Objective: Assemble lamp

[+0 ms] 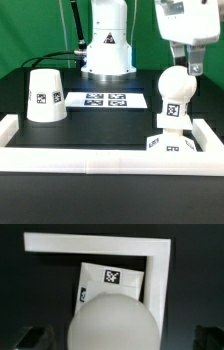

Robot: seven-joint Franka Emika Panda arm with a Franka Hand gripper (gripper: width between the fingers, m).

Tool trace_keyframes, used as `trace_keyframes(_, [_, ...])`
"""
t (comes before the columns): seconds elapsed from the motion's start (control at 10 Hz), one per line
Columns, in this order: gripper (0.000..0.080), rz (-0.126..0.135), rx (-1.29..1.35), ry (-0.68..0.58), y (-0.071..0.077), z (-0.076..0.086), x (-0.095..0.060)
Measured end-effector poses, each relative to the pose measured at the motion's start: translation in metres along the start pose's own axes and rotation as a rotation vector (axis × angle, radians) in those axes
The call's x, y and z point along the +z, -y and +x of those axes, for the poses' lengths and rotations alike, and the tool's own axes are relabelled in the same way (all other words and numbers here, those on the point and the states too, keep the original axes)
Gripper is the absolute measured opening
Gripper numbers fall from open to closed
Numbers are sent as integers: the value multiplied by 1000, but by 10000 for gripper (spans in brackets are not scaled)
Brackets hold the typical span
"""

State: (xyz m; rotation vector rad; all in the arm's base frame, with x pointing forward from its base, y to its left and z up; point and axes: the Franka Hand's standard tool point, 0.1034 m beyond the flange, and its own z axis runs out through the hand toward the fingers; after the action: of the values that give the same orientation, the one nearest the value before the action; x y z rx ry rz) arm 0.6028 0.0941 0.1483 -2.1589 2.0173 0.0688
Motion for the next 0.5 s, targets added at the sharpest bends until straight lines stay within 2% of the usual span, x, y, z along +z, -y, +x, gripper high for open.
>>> trace_keyframes(0.1, [698, -5, -25, 8, 0, 3, -3])
trace_keyframes(0.5, [698, -11, -65, 3, -1, 2, 0])
